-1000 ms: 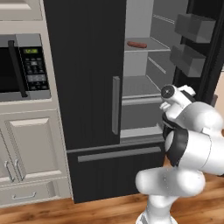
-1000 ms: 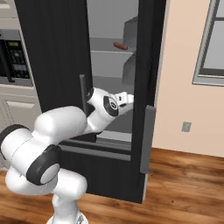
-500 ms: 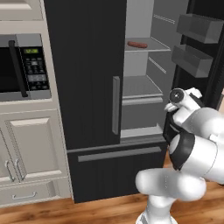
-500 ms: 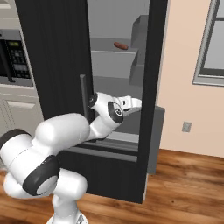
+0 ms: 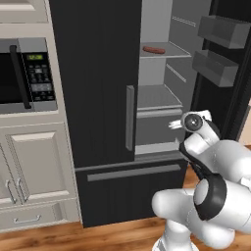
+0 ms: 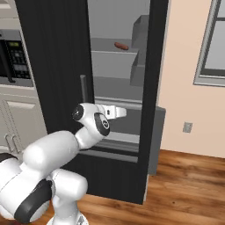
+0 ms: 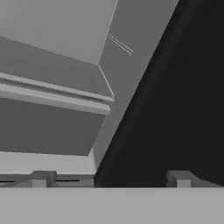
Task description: Move the hot dog bun to the plate on the dining table and place the condiment next to that plate. Then navigate to the fridge and take the sausage and place it on the plate as well.
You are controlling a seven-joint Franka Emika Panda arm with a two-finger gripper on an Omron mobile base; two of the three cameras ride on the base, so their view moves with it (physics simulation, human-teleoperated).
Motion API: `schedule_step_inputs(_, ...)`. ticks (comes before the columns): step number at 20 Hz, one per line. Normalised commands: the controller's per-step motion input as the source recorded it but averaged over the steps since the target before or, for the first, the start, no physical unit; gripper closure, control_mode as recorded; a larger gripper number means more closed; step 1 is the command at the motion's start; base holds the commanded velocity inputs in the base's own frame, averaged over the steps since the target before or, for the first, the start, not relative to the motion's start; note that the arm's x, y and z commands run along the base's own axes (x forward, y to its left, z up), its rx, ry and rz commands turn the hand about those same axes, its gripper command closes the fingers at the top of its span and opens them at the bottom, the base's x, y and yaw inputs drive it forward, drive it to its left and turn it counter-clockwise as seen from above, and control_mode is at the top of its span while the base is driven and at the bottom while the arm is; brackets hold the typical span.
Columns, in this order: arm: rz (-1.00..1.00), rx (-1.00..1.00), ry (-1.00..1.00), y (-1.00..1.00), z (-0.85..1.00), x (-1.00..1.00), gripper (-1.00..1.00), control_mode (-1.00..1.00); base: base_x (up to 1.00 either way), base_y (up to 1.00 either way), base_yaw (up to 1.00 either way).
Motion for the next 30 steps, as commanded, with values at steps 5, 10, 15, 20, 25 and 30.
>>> schedule_step_inputs(5,0.17,0.33,-0.01,1.00,0.08,0.00,-1.00,-1.00,0.00,0.00,0.00)
schedule_step_inputs(10,0.27,0.39,0.00,0.90,0.17,0.00,-1.00,-1.00,0.00,0.00,0.00)
schedule_step_inputs(15,0.09,0.29,0.10,0.27,0.78,0.03,-1.00,-1.00,0.00,0.00,0.00)
schedule_step_inputs(20,-0.03,0.16,0.24,0.00,1.00,-0.07,-1.00,-1.00,0.00,0.00,0.00)
schedule_step_inputs(25,-0.10,0.09,0.26,0.02,0.60,-0.20,-1.00,-1.00,0.00,0.00,0.00)
schedule_step_inputs(30,-0.01,0.02,0.18,0.29,-0.05,-0.29,-1.00,-1.00,0.00,0.00,0.00)
